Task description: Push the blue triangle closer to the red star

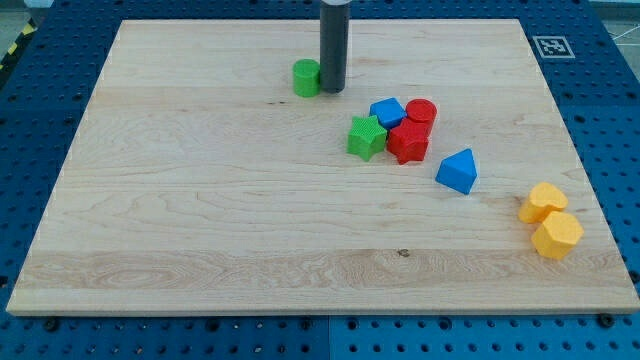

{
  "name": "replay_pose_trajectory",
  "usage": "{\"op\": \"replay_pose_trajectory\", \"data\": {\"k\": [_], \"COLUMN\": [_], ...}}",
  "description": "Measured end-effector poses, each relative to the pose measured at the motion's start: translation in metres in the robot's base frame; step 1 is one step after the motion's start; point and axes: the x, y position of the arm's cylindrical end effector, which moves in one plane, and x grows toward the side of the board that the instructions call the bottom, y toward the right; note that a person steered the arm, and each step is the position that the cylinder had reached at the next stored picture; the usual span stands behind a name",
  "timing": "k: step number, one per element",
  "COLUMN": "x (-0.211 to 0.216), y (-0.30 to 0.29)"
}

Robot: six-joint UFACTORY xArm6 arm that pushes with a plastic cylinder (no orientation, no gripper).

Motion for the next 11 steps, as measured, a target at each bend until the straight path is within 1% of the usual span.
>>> {"op": "replay_pose_trajectory", "data": {"k": [2, 3, 4, 5, 6, 7, 8, 10, 11], "x": [0.128, 0.163, 0.173, 0.190, 0.194, 0.197, 0.196, 0.153, 0.149], "y": [-0.057, -0.043, 0.023, 0.107, 0.142, 0.145, 0.179, 0.177, 0.165]}}
